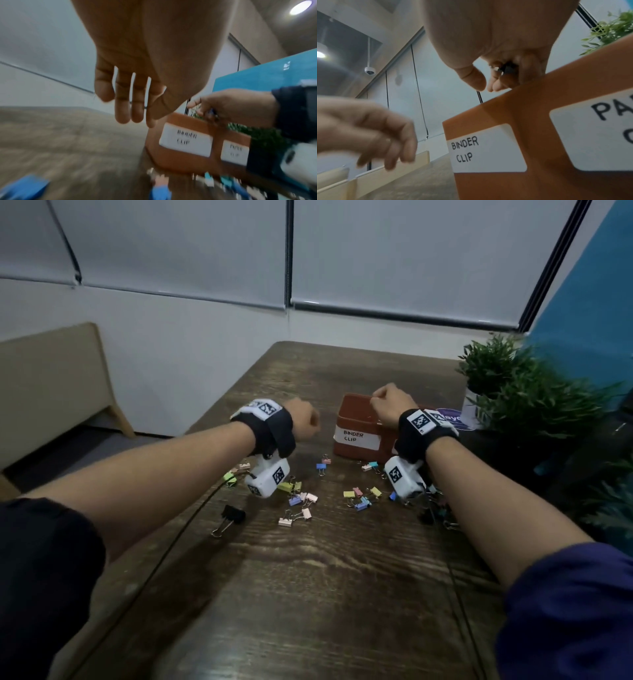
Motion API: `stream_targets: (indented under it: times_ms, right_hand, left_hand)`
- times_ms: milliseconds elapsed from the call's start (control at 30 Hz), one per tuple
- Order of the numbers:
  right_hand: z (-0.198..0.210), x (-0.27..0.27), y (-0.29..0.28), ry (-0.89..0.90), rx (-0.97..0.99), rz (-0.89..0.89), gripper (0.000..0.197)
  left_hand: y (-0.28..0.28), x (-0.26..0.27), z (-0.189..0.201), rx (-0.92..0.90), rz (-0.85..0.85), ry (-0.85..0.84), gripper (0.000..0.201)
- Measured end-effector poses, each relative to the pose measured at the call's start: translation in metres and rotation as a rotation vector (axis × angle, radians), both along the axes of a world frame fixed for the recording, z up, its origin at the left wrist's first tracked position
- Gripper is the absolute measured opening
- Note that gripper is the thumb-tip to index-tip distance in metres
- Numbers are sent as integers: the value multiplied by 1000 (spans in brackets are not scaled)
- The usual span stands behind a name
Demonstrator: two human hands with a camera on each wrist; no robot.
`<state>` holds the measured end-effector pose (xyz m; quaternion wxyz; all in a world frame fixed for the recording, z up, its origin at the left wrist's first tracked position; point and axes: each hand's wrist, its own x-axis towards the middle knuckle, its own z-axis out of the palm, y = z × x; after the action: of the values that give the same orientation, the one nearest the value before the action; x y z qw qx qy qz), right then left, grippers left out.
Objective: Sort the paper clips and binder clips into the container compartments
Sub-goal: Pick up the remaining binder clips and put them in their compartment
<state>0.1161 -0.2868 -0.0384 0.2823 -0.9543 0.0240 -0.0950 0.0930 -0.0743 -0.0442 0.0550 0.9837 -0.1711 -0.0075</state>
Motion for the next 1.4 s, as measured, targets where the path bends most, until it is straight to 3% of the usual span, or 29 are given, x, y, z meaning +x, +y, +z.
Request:
stream_targets:
  times_ms: [100, 200, 300, 400, 467, 567, 667, 767, 833, 1100, 1167, 1300, 1400]
  right_hand:
    - [-1, -6, 6, 67, -81, 98, 46]
    - [-2, -14, 2, 102, -121, 142, 49]
    - [3, -32, -9, -59, -4, 150, 40]
    - [7, -60, -16, -243, 18, 132, 17]
    - [6, -78, -11, -127, -77, 221, 8]
    - [-7, -88, 0, 137, -310, 285, 16]
    - [-23, -92, 9, 273, -476, 261, 33]
    - [-31, -99, 19, 350, -590, 266, 43]
    - [-32, -103, 25, 366, -625, 279, 46]
    - [-31, -122, 51, 319, -558, 418, 51]
    - [-30, -124, 52, 303, -506, 433, 51]
    - [-31, -126, 46, 285, -482, 392, 51]
    - [-30, -127, 40, 367, -492, 396, 59]
  left_hand:
    - [2, -16, -22, 58, -64, 137, 46]
    - [-6, -27, -34, 64, -92, 174, 49]
    - [-13, -34, -41, 99, -158, 208, 45]
    - [-13, -42, -40, 58, -215, 195, 44]
    - [-7, -49, -36, -6, -234, 214, 45]
    - [10, -61, -28, -95, -182, 180, 50]
    - [39, -63, -23, -51, 10, 32, 47]
    - [78, -66, -28, 32, 228, 98, 46]
    - [98, -72, -34, 56, 276, 164, 42]
    - [93, -93, -36, -73, 152, 255, 42]
    - [85, -94, -33, -145, 156, 221, 37]
    - [66, -90, -29, -184, 173, 85, 49]
    - [59, -86, -33, -162, 158, 137, 52]
